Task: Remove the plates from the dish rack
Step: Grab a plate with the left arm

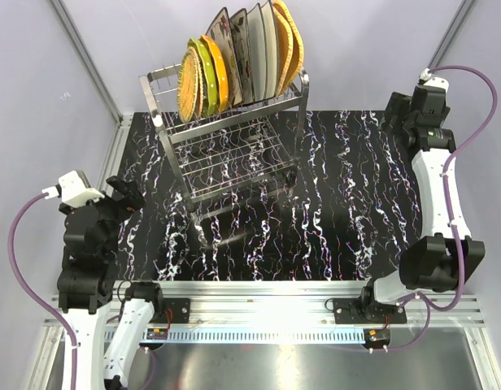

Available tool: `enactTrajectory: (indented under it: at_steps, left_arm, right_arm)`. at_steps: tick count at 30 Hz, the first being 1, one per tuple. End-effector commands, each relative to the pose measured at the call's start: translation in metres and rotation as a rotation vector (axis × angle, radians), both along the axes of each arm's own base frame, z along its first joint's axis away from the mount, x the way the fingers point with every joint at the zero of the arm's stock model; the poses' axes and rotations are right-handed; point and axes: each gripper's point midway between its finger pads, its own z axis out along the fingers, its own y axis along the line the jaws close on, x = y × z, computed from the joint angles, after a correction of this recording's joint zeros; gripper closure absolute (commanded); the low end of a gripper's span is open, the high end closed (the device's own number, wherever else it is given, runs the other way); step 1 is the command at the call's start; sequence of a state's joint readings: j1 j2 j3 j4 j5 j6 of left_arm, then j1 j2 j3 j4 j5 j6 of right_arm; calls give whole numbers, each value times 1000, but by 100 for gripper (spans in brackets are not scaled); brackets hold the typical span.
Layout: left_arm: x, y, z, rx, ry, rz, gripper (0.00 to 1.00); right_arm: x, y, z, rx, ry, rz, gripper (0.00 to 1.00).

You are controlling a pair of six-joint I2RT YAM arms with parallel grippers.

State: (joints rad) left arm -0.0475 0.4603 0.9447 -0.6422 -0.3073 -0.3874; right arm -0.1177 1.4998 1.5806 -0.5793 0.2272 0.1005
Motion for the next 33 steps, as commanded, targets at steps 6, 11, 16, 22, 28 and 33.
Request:
enactTrajectory:
  at_steps: [6,11,16,22,28,33]
  left_arm:
    - [-9,-23,39,-119,-71,-96,1]
    - [-4,-34,47,-173,-48,-139,1]
    - [2,-44,66,-219,-40,-178,1]
    - [16,-61,93,-267,-33,-258,1]
    - [34,-83,115,-327,-36,-366,1]
    - [53,-97,131,-361,-21,-430,1]
  right_arm:
    - [-26,61,63,-99,-207,439,0]
    - [-66,129,74,-141,-277,891,0]
    - [-83,152,63,-70,-202,1042,0]
    - [-98,171,48,0,-151,1205,0]
    - [-96,177,47,62,-175,1203,0]
    - [-90,177,41,120,-155,1177,0]
